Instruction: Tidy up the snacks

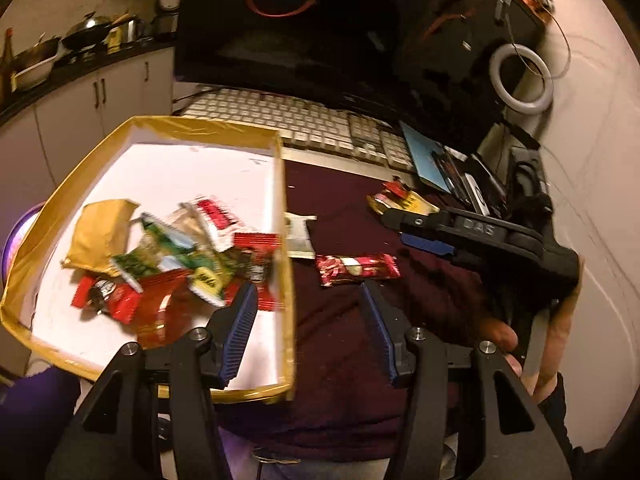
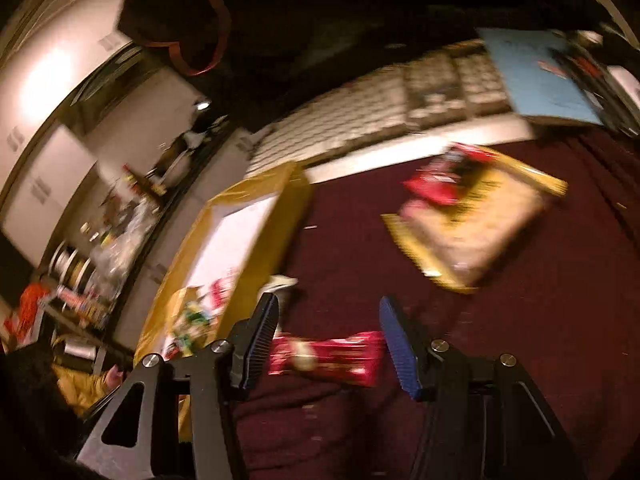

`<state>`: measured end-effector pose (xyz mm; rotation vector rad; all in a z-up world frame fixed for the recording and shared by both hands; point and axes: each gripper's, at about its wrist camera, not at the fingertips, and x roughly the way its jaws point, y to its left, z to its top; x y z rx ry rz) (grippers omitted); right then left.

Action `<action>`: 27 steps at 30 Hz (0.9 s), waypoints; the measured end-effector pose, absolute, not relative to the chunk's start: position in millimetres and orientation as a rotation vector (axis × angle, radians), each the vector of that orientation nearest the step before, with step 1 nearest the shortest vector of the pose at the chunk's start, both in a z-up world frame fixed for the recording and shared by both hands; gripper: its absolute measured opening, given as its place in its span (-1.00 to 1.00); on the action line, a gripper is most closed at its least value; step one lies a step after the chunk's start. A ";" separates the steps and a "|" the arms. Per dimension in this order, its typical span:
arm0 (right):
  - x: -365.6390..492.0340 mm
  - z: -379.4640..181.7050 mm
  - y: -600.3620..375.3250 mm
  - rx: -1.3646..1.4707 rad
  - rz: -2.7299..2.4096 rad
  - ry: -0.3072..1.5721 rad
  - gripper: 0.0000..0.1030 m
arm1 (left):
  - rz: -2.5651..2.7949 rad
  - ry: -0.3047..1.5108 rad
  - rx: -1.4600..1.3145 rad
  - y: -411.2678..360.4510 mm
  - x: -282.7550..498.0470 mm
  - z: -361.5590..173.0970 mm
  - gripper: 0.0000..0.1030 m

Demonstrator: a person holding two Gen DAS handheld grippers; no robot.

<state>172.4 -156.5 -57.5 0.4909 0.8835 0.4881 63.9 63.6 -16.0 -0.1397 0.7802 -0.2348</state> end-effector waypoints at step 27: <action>267.9 -47.2 -161.4 0.229 -0.027 0.925 -0.45 | -0.262 0.817 0.051 31.6 92.5 -20.4 -0.01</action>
